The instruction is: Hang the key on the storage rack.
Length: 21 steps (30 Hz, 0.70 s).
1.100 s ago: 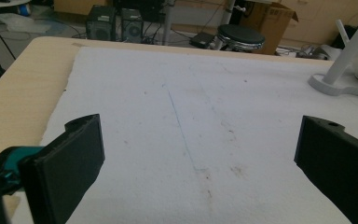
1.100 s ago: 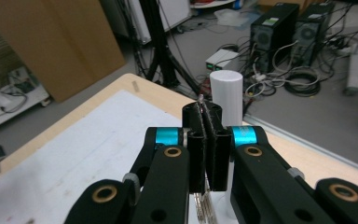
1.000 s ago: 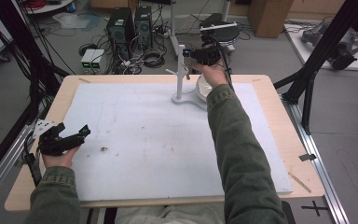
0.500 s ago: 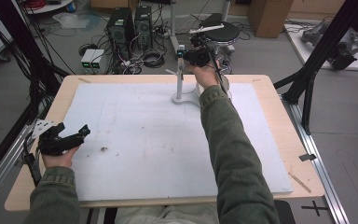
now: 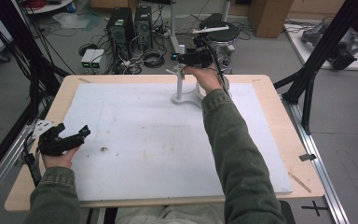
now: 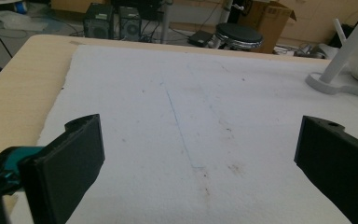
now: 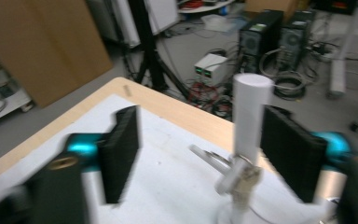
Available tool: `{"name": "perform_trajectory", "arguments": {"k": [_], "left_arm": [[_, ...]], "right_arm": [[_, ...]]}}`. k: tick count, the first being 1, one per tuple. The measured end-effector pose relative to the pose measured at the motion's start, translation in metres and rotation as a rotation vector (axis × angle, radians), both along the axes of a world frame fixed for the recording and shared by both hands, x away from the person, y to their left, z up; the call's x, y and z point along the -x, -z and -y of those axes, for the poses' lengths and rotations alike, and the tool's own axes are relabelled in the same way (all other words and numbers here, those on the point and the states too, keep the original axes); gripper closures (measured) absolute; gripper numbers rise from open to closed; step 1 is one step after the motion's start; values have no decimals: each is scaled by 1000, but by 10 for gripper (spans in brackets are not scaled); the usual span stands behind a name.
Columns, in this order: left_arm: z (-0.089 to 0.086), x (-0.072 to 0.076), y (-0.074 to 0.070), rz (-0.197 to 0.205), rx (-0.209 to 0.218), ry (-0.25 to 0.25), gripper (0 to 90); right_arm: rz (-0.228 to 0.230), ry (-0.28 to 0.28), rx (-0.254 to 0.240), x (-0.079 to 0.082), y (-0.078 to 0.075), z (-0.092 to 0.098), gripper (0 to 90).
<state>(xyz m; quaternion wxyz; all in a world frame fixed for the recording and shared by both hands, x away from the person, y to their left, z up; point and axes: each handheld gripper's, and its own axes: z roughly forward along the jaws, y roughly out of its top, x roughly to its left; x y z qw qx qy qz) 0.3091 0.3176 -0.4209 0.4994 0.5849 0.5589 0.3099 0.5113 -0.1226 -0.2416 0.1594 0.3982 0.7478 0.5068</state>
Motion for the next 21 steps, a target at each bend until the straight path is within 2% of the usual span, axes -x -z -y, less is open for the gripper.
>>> {"name": "perform_trajectory", "arguments": {"k": [2,3,5,6,7,8,15,21], "left_arm": [[0,0,0,-3,-4,2,19],[0,0,0,-2,-4,1,19],[0,0,0,-3,-4,1,19],[0,0,0,-3,-2,0,19],[0,0,0,-2,-2,-1,19],[0,0,0,-2,-2,-2,19],[0,0,0,0,-2,-2,19],[1,0,0,-1,-3,1,19]], "right_arm": [[0,33,10,2,1,5,183],[-2,52,7,3,2,8,129],[-36,75,-3,2,3,13,87],[-44,91,-3,2,4,16,27],[-60,98,5,2,5,18,8],[-70,95,12,2,5,20,8],[-30,59,70,18,2,31,6],[-27,65,97,29,5,42,6]]}}
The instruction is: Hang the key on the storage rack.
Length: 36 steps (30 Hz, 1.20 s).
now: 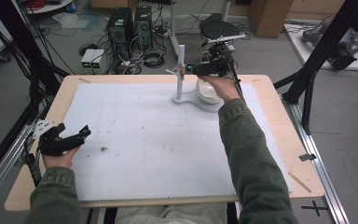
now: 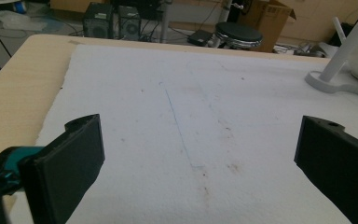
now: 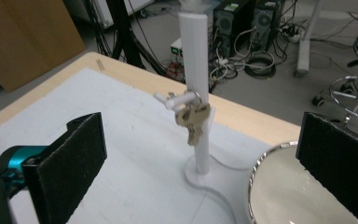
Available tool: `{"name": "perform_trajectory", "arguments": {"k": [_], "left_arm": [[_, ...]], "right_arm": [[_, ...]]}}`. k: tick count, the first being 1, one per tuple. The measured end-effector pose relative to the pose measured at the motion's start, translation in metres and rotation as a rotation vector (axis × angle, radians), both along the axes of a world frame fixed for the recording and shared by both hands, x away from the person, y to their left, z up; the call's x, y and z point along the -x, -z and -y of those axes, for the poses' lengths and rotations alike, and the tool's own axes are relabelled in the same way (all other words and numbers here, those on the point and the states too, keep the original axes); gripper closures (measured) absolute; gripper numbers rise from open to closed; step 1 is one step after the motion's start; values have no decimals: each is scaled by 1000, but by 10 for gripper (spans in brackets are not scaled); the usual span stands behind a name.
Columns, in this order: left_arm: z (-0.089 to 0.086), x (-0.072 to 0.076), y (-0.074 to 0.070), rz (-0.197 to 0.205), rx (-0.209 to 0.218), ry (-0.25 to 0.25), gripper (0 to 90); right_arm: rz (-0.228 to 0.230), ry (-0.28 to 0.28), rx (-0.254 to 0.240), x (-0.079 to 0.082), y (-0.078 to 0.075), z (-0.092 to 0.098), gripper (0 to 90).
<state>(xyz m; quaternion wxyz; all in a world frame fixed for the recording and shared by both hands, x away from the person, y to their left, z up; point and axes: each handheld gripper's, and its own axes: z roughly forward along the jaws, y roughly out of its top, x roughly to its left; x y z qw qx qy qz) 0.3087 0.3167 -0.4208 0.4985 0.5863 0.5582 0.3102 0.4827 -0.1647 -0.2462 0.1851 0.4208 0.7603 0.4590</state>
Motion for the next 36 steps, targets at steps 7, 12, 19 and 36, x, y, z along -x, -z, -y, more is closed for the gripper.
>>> {"name": "perform_trajectory", "arguments": {"k": [7,12,19,36], "left_arm": [[0,0,0,-3,-2,-1,19],[0,0,0,-2,-1,0,19],[0,0,0,-2,-3,-1,19],[-1,0,0,-1,-3,-2,19]], "right_arm": [[18,3,39,12,-3,7,6],[16,11,60,22,1,15,6],[21,27,58,32,6,29,6],[52,41,-5,63,24,54,7]]}}
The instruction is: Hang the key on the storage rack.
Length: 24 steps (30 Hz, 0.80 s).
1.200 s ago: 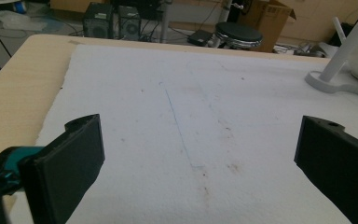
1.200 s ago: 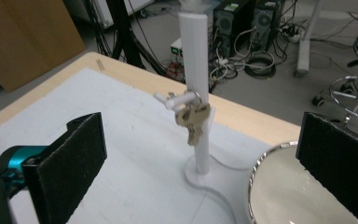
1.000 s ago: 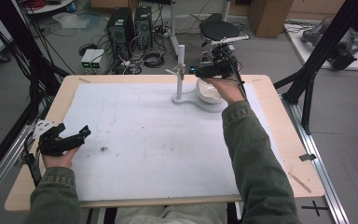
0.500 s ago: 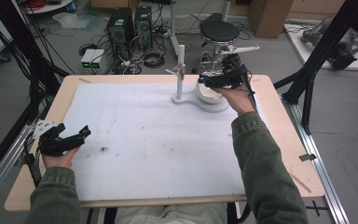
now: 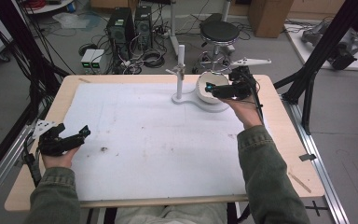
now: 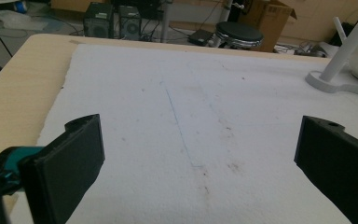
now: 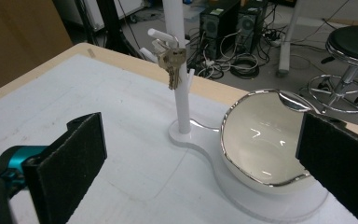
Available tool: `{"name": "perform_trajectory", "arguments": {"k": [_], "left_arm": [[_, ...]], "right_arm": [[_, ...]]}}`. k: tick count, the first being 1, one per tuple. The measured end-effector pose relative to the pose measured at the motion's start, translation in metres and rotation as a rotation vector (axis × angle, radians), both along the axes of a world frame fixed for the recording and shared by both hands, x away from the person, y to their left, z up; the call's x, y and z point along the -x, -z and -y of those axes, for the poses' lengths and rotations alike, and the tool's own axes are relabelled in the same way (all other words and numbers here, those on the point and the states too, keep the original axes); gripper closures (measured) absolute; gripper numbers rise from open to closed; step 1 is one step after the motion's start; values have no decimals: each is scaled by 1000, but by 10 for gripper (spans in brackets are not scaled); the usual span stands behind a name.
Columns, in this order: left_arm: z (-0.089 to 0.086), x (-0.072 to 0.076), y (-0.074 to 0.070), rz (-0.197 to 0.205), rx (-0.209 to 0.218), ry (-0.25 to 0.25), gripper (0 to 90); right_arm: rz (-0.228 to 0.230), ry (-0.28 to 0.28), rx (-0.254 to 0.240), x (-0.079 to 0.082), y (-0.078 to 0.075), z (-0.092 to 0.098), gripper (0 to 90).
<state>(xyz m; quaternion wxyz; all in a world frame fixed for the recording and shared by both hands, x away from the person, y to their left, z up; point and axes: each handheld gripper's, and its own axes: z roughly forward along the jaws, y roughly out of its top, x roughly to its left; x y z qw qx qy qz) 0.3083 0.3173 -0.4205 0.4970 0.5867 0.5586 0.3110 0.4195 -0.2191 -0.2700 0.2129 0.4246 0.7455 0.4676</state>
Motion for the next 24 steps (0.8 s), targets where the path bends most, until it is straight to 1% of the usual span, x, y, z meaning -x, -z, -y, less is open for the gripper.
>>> {"name": "perform_trajectory", "arguments": {"k": [3,5,9,10,13,15,19,24], "left_arm": [[0,0,0,-3,0,0,19],[1,0,0,-3,-1,1,19],[1,0,0,-5,-3,2,19],[1,0,0,-6,-3,2,19],[1,0,0,-8,-6,3,19],[1,1,0,-8,-7,3,19],[1,0,0,-11,-8,4,19],[1,0,0,-11,-7,4,19]], "right_arm": [[17,20,-10,5,3,7,7],[22,31,-30,8,5,14,7],[24,41,-34,12,11,23,7],[16,45,-33,14,13,24,7],[14,45,-35,17,19,28,7],[1,47,-40,18,24,30,7],[-17,40,-40,19,34,33,7],[-36,54,-43,19,43,38,7]]}}
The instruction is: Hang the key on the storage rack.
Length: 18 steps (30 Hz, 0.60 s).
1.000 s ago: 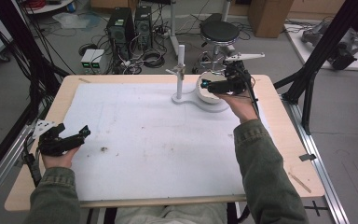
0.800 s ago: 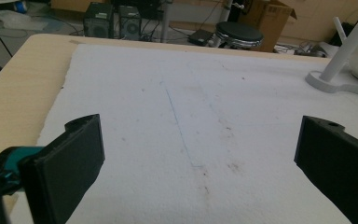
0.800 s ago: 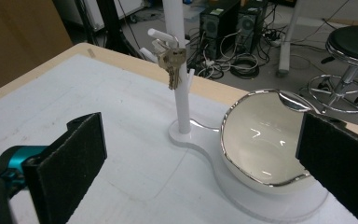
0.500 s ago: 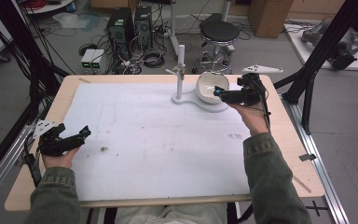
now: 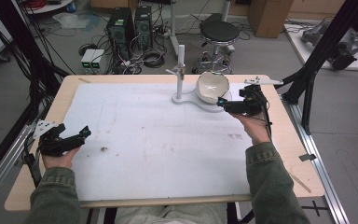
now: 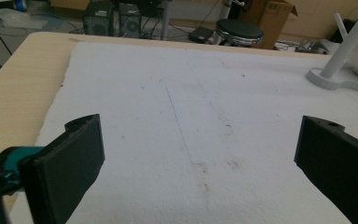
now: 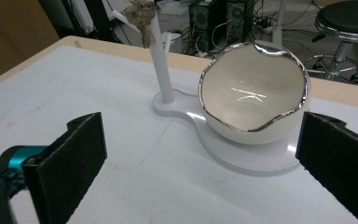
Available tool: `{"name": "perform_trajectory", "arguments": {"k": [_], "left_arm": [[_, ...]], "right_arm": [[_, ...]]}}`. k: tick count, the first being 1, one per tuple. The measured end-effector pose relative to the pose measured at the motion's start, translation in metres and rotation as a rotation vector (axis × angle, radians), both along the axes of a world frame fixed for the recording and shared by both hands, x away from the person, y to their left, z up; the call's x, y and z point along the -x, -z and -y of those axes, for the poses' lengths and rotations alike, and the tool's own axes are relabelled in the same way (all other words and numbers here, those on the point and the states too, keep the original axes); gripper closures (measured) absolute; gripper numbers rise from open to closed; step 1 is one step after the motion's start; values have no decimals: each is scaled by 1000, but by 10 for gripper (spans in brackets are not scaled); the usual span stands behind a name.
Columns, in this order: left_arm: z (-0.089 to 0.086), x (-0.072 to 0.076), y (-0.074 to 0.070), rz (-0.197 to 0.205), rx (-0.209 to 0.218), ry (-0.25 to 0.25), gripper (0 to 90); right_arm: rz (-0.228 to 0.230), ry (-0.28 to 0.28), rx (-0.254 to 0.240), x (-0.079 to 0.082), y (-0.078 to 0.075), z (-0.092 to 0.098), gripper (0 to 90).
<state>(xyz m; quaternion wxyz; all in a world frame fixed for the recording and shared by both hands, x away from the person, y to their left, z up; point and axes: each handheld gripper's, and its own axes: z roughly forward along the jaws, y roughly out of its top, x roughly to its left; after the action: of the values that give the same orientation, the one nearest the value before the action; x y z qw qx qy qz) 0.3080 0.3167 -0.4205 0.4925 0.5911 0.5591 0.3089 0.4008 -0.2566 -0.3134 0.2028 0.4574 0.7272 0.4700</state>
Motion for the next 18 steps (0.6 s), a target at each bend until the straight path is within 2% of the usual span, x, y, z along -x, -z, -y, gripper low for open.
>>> {"name": "perform_trajectory", "arguments": {"k": [9,18], "left_arm": [[0,0,0,-1,-1,1,19],[1,0,0,-2,2,0,19]], "right_arm": [[-22,1,7,7,17,5,7],[-23,2,6,19,32,10,7]]}}
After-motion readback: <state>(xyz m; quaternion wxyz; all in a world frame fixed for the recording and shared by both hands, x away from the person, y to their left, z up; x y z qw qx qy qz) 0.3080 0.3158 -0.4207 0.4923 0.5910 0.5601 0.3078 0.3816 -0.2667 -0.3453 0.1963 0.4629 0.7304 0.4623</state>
